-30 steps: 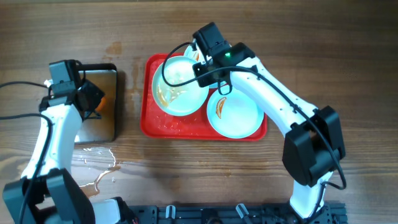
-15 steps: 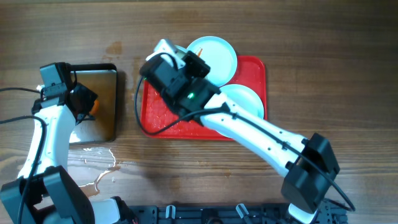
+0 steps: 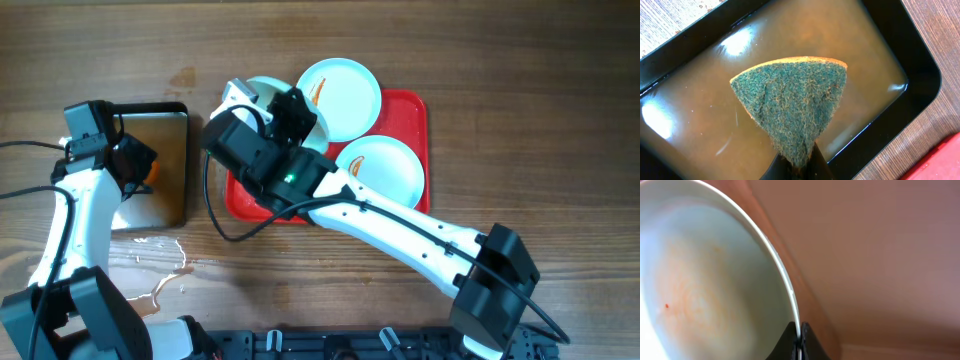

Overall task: Clean dirty plates on tray and stack at the side
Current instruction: 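Lift the cleaned plate with right gripper and carry it right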

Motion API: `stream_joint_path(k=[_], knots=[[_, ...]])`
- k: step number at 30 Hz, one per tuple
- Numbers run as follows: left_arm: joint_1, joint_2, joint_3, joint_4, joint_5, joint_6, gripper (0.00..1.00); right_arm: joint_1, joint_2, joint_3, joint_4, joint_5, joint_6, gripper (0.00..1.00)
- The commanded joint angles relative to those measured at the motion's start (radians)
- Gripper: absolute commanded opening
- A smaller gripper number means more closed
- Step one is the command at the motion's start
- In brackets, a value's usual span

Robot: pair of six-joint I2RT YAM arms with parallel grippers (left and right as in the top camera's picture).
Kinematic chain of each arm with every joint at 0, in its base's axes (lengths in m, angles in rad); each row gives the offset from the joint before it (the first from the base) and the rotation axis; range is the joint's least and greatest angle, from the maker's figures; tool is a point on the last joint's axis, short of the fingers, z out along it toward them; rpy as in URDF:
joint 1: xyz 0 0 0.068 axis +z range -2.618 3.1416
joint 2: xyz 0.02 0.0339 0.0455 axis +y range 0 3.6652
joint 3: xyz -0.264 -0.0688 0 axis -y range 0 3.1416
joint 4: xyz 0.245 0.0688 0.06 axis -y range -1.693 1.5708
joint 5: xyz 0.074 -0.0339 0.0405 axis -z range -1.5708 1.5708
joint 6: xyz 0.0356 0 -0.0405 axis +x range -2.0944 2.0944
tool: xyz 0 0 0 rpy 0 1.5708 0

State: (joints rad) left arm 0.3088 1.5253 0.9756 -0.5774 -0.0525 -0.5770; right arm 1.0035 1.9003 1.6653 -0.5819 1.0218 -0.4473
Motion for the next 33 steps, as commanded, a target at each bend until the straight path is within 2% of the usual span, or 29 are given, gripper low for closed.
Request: stream_joint_path(k=[1, 4, 6, 8, 12, 16, 19, 22, 25, 28, 33], knots=[[0.004, 0.005, 0.01, 0.0, 0.011, 0.023, 0.04, -0.002, -0.025, 0.016, -0.042, -0.166, 0.151, 0.04], [0.004, 0.005, 0.01, -0.003, 0.011, 0.023, 0.04, -0.027, -0.025, 0.016, -0.08, -0.286, 0.314, 0.04], [0.004, 0.005, 0.01, -0.007, 0.011, 0.023, 0.04, -0.072, -0.025, 0.016, -0.098, -0.421, 0.478, 0.04], [0.004, 0.005, 0.01, -0.007, 0.01, 0.024, 0.04, -0.129, -0.025, 0.017, -0.112, -0.571, 0.572, 0.04], [0.004, 0.005, 0.01, -0.007, 0.011, 0.068, 0.04, -0.36, -0.026, 0.016, -0.154, -1.02, 0.711, 0.04], [0.004, 0.005, 0.01, -0.007, 0.011, 0.073, 0.04, -0.617, -0.026, 0.014, -0.196, -1.284, 0.755, 0.05], [0.004, 0.005, 0.01, -0.007, 0.011, 0.073, 0.04, -0.816, -0.026, 0.008, -0.252, -1.347, 0.76, 0.04], [0.004, 0.005, 0.01, -0.007, 0.011, 0.073, 0.04, -0.953, -0.026, 0.008, -0.306, -1.342, 0.706, 0.04], [0.004, 0.005, 0.01, -0.007, 0.011, 0.073, 0.04, -1.091, -0.026, -0.011, -0.322, -1.246, 0.689, 0.04], [0.004, 0.005, 0.01, -0.007, 0.011, 0.073, 0.04, -1.195, -0.026, -0.062, -0.287, -1.172, 0.749, 0.04], [0.004, 0.005, 0.01, -0.006, 0.011, 0.076, 0.04, -1.346, -0.026, -0.175, -0.224, -1.17, 0.849, 0.04]])
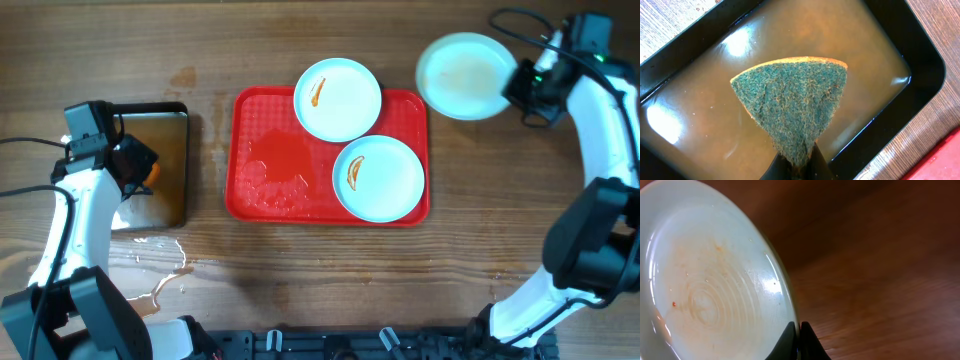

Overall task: Clean dirty plates on tray and stack at the side
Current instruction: 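Lift the cleaned plate with right gripper and carry it right, then set the plate down at the right side and reach right gripper to next plate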

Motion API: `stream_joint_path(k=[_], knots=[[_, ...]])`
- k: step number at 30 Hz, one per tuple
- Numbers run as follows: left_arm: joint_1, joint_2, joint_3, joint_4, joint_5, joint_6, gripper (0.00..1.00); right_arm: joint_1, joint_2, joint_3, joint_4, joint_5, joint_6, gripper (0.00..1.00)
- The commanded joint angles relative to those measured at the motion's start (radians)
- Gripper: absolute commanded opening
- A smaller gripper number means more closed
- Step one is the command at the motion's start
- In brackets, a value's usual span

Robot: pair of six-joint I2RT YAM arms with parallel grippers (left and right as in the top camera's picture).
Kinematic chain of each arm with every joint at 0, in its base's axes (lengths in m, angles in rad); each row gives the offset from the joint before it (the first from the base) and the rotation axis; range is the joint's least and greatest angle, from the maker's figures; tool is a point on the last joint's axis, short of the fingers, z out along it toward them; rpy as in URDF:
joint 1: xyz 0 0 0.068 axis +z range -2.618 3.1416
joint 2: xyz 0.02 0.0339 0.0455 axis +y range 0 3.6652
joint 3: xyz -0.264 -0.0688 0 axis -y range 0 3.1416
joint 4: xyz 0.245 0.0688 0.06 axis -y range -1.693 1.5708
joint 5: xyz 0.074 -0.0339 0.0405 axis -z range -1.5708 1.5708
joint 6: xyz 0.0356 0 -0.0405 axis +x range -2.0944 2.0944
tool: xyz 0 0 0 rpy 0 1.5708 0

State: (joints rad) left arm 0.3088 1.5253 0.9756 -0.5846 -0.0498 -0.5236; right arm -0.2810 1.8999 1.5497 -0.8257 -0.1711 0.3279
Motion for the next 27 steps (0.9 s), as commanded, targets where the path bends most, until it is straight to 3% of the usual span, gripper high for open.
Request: stream_joint_path(k=[1, 6, 7, 9, 10, 11, 13, 16, 18, 21, 23, 27], knots=[[0.004, 0.005, 0.01, 0.001, 0.008, 0.023, 0.04, -0.076, -0.025, -0.074, 0.026, 0.023, 0.082, 0.04], [0.004, 0.005, 0.01, 0.0, 0.008, 0.023, 0.04, -0.11, -0.024, -0.126, 0.053, 0.024, 0.094, 0.06], [0.004, 0.005, 0.01, 0.0, 0.008, 0.023, 0.04, -0.11, -0.024, -0.135, 0.055, 0.023, 0.094, 0.14], [0.004, 0.005, 0.01, 0.0, 0.008, 0.023, 0.04, -0.11, -0.024, -0.138, 0.045, 0.023, 0.093, 0.54], [0.004, 0.005, 0.01, 0.0, 0.008, 0.023, 0.04, -0.109, -0.024, -0.138, 0.033, 0.012, 0.093, 0.68], [0.004, 0.005, 0.01, 0.0, 0.008, 0.023, 0.04, -0.109, -0.024, -0.138, 0.022, -0.017, 0.092, 0.72], [0.004, 0.005, 0.01, 0.0, 0.008, 0.023, 0.04, -0.108, -0.024, -0.138, -0.001, -0.149, 0.034, 0.76], [0.004, 0.005, 0.01, 0.002, 0.008, 0.023, 0.04, -0.083, -0.025, -0.137, -0.006, -0.551, -0.17, 0.75], [0.003, 0.005, 0.01, 0.005, 0.014, 0.023, 0.04, -0.018, -0.028, -0.131, -0.002, -0.694, -0.249, 0.76], [0.003, 0.005, 0.01, 0.019, 0.075, 0.028, 0.04, 0.109, -0.028, -0.111, 0.021, -0.616, -0.251, 0.82], [0.003, 0.005, 0.01, 0.055, 0.183, 0.113, 0.04, 0.267, -0.025, -0.11, 0.115, -0.382, -0.142, 0.85], [0.003, 0.005, 0.01, 0.062, 0.206, 0.125, 0.04, 0.464, 0.006, -0.11, 0.238, -0.013, 0.036, 0.87]])
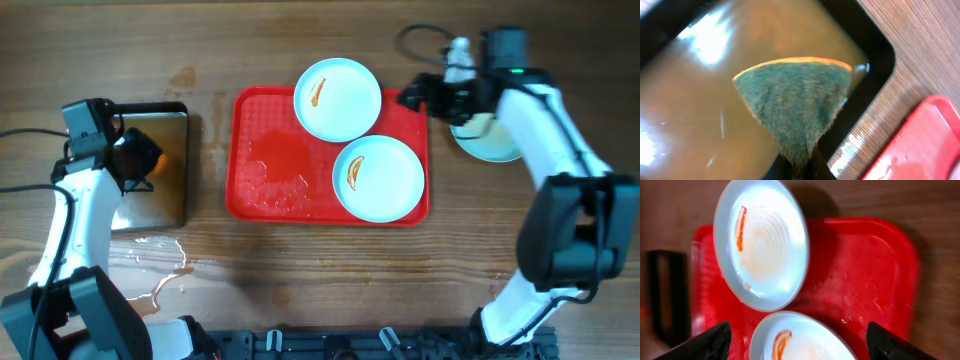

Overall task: Clean dirty plates on tray and stack at the side
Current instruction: 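Set the plate down at the right side and reach right gripper to next plate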

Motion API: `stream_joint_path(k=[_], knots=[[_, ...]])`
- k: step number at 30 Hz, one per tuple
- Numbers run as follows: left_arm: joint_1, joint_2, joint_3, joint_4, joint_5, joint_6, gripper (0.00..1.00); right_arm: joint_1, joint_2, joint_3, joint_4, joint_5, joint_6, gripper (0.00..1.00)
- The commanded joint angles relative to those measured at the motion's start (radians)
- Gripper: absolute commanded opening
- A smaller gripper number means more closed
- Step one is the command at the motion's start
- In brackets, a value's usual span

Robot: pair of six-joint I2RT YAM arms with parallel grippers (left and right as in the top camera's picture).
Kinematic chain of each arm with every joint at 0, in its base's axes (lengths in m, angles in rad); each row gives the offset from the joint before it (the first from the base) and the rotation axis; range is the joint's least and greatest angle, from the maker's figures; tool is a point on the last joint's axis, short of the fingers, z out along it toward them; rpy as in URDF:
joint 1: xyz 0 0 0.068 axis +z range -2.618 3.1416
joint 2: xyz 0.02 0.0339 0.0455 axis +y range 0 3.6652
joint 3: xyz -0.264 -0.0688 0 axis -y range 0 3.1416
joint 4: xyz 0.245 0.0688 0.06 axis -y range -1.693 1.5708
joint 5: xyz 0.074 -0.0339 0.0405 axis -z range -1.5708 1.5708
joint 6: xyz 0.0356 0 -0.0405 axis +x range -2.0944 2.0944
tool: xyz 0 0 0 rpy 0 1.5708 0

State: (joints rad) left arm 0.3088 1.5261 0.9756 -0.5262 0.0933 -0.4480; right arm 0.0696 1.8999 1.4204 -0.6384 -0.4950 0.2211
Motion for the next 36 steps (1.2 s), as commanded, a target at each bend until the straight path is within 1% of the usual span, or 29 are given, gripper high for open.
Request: stream_joint_path(k=[1, 4, 8, 11, 12, 15, 18, 19, 20, 21, 26, 27, 28, 30, 33, 34, 36], knots=[[0.003, 0.004, 0.01, 0.002, 0.063, 0.05, 0.04, 0.15, 0.02, 0.019, 0.074, 0.367, 0.185, 0.86], [0.003, 0.004, 0.01, -0.002, 0.063, 0.05, 0.04, 0.215, 0.086, 0.019, 0.134, 0.438, 0.298, 0.83], [0.003, 0.004, 0.01, -0.005, 0.063, 0.052, 0.04, 0.221, 0.151, 0.019, 0.165, 0.437, 0.306, 0.82], [0.003, 0.004, 0.01, -0.009, 0.063, 0.052, 0.04, 0.221, 0.163, 0.019, 0.177, 0.437, 0.302, 0.82], [0.003, 0.004, 0.01, -0.009, 0.063, 0.052, 0.04, 0.222, 0.164, 0.019, 0.183, 0.436, 0.302, 0.79], [0.003, 0.004, 0.01, -0.007, 0.063, 0.052, 0.04, 0.231, 0.18, 0.015, 0.198, 0.436, 0.304, 0.58], [0.003, 0.004, 0.01, 0.0, 0.063, 0.052, 0.04, 0.238, 0.201, 0.011, 0.214, 0.413, 0.303, 0.49], [0.003, 0.004, 0.01, -0.002, 0.063, 0.052, 0.04, 0.239, 0.205, 0.011, 0.219, 0.392, 0.303, 0.45], [0.003, 0.004, 0.01, -0.002, 0.063, 0.052, 0.04, 0.24, 0.21, 0.011, 0.227, 0.362, 0.303, 0.38], [0.003, 0.004, 0.01, -0.002, 0.063, 0.052, 0.04, 0.245, 0.215, 0.011, 0.237, 0.31, 0.303, 0.34], [0.003, 0.004, 0.01, -0.017, 0.063, 0.052, 0.04, 0.277, 0.252, 0.011, 0.247, 0.292, 0.304, 0.31], [0.003, 0.004, 0.01, -0.017, 0.063, 0.052, 0.04, 0.282, 0.257, 0.011, 0.247, 0.292, 0.304, 0.28], [0.003, 0.004, 0.01, -0.017, 0.064, 0.052, 0.04, 0.287, 0.257, 0.011, 0.246, 0.291, 0.303, 0.22], [0.003, 0.004, 0.01, -0.016, 0.084, 0.052, 0.04, 0.3, 0.257, 0.011, 0.253, 0.273, 0.301, 0.19], [0.003, 0.004, 0.01, -0.015, 0.162, 0.064, 0.04, 0.325, 0.257, 0.011, 0.262, 0.25, 0.303, 0.17], [0.003, 0.004, 0.01, -0.011, 0.225, 0.109, 0.04, 0.34, 0.257, 0.012, 0.268, 0.25, 0.303, 0.15], [0.0, 0.004, 0.01, -0.006, 0.318, 0.159, 0.04, 0.362, 0.257, 0.012, 0.274, 0.25, 0.303, 0.12]])
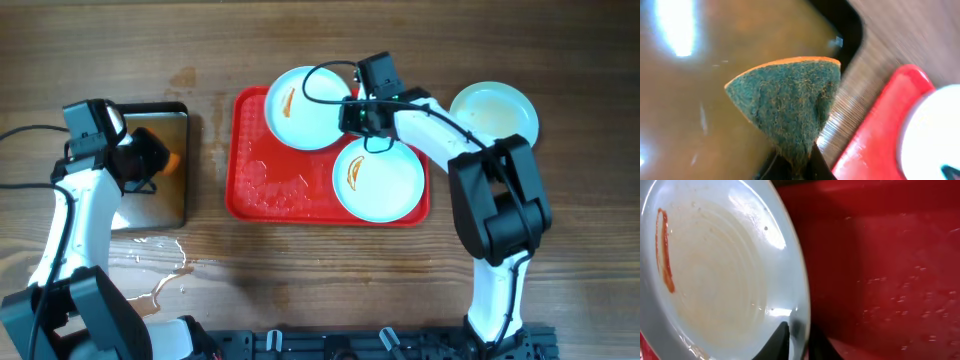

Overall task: Clean dirty plates on tray and stack at the side
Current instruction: 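Set the plate down at the right side and reach right gripper to next plate, then grasp the upper-left plate rim with right gripper, bring sponge over it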

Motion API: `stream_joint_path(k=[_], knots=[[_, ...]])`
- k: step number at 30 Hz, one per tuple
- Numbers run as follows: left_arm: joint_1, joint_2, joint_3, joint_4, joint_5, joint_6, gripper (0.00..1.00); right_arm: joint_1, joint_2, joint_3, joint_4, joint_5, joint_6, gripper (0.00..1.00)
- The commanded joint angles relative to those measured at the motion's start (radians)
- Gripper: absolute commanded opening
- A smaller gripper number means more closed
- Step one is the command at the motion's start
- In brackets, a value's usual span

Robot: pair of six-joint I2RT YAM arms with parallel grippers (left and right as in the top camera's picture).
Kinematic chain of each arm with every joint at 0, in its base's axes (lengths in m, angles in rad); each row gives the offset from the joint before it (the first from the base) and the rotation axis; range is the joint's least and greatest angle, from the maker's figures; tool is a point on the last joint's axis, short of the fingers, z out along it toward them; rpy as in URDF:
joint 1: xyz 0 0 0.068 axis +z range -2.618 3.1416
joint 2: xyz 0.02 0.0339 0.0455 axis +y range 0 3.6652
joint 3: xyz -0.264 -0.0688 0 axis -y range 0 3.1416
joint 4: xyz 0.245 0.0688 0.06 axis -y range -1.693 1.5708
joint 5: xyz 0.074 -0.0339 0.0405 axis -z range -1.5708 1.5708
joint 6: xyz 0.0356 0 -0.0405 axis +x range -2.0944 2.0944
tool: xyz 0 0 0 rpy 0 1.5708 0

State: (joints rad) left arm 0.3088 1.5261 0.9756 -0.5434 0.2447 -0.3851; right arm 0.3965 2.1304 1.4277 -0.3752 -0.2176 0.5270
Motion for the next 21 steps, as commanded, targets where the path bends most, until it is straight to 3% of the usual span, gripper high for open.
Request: stream_joint_path(k=[1, 5, 14, 21], knots=[[-0.004, 0.004, 0.01, 0.013, 0.199, 0.098, 0.04, 0.044, 0.027, 0.005, 0.013, -0.032, -0.004, 0.12], [-0.053, 0.004, 0.01, 0.012, 0.264, 0.097, 0.04, 0.08, 0.027, 0.005, -0.022, -0.052, -0.006, 0.11], [-0.24, 0.004, 0.01, 0.035, 0.233, 0.086, 0.04, 0.096, 0.016, 0.016, -0.209, -0.127, -0.116, 0.05], [-0.348, 0.014, 0.01, 0.036, 0.222, 0.046, 0.04, 0.096, 0.015, 0.016, -0.216, -0.126, -0.031, 0.05]])
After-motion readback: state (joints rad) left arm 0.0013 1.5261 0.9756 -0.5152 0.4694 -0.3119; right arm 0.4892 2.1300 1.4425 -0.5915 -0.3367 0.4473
